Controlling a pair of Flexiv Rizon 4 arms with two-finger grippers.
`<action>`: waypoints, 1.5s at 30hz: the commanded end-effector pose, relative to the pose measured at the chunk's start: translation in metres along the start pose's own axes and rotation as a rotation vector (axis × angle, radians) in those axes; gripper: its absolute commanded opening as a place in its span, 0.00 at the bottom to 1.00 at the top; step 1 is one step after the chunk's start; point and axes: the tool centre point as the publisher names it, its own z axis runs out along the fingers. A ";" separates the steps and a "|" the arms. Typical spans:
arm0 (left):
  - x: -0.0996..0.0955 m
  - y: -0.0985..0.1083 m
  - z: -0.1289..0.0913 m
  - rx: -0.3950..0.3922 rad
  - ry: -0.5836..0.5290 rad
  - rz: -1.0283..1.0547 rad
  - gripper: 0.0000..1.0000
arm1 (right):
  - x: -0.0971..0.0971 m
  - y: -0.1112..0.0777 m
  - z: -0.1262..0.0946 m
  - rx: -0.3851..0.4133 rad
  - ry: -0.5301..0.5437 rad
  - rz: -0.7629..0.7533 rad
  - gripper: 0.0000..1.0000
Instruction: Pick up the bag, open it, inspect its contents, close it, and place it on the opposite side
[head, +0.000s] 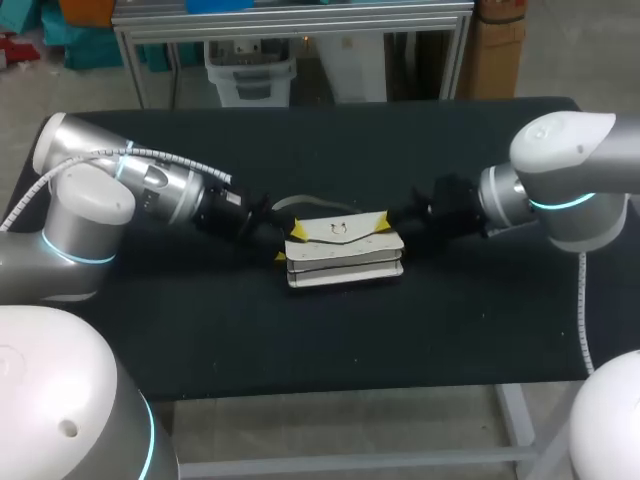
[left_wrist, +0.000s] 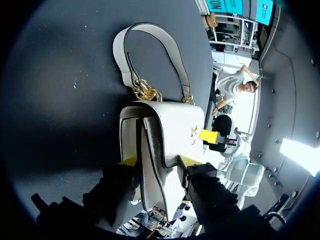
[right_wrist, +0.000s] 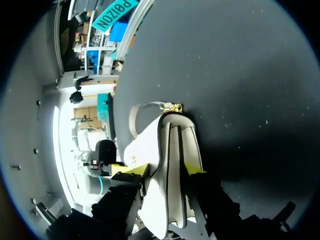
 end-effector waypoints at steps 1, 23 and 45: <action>0.003 -0.007 0.007 -0.011 0.005 0.001 0.00 | 0.001 -0.003 0.003 -0.002 0.006 -0.004 0.00; 0.003 -0.001 -0.004 0.031 -0.022 0.009 0.80 | 0.000 -0.004 -0.008 -0.018 0.009 -0.030 1.00; 0.005 -0.012 -0.001 0.019 -0.035 -0.005 0.67 | 0.001 0.015 -0.005 -0.034 0.037 0.009 1.00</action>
